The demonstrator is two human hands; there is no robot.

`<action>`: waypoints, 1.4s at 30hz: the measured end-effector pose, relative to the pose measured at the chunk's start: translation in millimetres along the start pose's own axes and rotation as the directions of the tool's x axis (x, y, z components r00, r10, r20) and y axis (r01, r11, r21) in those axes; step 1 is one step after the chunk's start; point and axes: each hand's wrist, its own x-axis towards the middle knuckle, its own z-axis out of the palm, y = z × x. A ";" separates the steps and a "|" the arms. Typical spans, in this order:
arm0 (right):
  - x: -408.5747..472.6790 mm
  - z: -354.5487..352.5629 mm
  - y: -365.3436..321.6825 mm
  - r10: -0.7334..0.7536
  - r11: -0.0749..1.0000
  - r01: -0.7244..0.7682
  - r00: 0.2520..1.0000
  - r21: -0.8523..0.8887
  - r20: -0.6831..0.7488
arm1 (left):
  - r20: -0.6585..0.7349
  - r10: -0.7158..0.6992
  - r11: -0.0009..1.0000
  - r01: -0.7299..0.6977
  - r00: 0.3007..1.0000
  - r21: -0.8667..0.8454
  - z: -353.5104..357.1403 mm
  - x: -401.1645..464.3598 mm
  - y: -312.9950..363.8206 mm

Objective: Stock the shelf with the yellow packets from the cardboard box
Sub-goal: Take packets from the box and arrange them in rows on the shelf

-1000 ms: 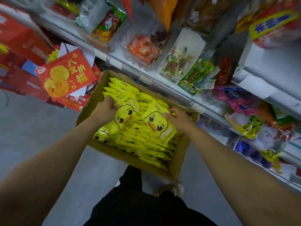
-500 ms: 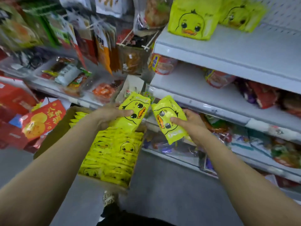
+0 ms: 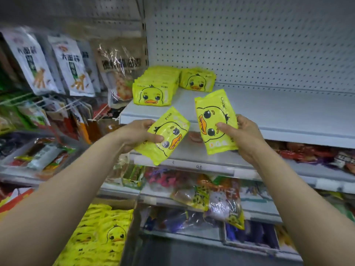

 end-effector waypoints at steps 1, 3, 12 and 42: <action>6.3 -5.2 -5.4 -0.014 1.000 0.014 1.000 0.012 -0.013 | 0.009 0.014 0.999 -0.014 1.000 0.037 2.0 9.9 9.7; 23.3 -15.5 -11.7 -0.058 0.998 0.059 0.997 0.018 -0.042 | 0.035 0.048 0.987 -0.053 0.998 0.152 5.0 34.0 28.4; 128.5 -46.1 -31.1 -0.178 0.984 0.180 0.974 0.002 -0.137 | 0.204 0.212 0.755 -0.293 0.956 0.587 24.2 167.9 105.4; 280.2 -77.1 -45.1 -0.231 0.971 0.218 0.959 -0.097 -0.162 | 0.090 0.412 0.409 -0.272 0.907 0.871 2.1 366.7 150.9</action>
